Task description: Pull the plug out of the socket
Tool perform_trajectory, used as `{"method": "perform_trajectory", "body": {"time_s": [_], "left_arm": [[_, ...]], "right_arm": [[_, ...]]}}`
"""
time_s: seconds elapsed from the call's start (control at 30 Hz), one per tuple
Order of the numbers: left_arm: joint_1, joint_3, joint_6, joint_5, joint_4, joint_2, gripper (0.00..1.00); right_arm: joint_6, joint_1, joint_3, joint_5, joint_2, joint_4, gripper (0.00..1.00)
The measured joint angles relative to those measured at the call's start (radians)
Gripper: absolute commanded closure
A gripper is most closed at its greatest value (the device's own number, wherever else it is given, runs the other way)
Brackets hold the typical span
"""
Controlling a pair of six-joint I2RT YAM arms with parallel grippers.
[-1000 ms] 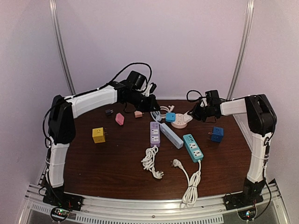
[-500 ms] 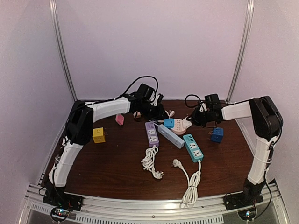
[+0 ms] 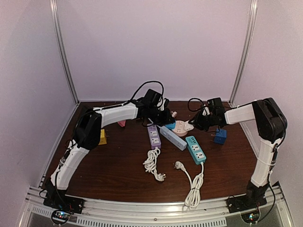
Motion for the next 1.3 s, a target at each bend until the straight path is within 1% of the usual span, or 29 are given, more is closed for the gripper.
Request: {"method": "perform_trajectory", "body": {"time_s": [0.07, 0.27, 0.43, 0.57, 0.67, 0.83, 0.97, 1.1, 1.3], "left_arm": [[0.000, 0.007, -0.002, -0.003, 0.000, 0.007, 0.88], [0.000, 0.015, -0.002, -0.029, -0.002, 0.039, 0.89], [-0.006, 0.051, -0.001, -0.056, -0.006, 0.060, 0.90], [-0.014, 0.064, 0.006, -0.090, -0.024, 0.063, 0.92], [-0.023, 0.069, 0.014, -0.115, -0.036, 0.063, 0.92], [-0.035, 0.070, 0.024, -0.142, -0.079, 0.064, 0.93], [-0.044, 0.069, 0.026, -0.154, -0.095, 0.065, 0.93], [-0.045, 0.069, 0.026, -0.159, -0.096, 0.065, 0.93], [-0.045, 0.069, 0.027, -0.161, -0.100, 0.065, 0.92]], "right_arm": [[-0.001, 0.004, -0.010, -0.005, 0.000, -0.005, 0.67], [0.000, 0.012, -0.029, -0.018, 0.000, -0.005, 0.66], [0.008, 0.011, -0.049, -0.035, -0.002, 0.021, 0.65], [0.016, 0.011, -0.067, -0.060, -0.006, 0.031, 0.62], [0.026, 0.011, -0.080, -0.082, -0.006, 0.039, 0.57], [0.039, 0.011, -0.098, -0.121, -0.006, 0.043, 0.57], [0.047, 0.010, -0.104, -0.140, -0.006, 0.049, 0.60], [0.074, 0.000, -0.118, -0.173, -0.006, 0.083, 0.72], [0.140, -0.016, -0.134, -0.222, -0.010, 0.161, 0.80]]}}
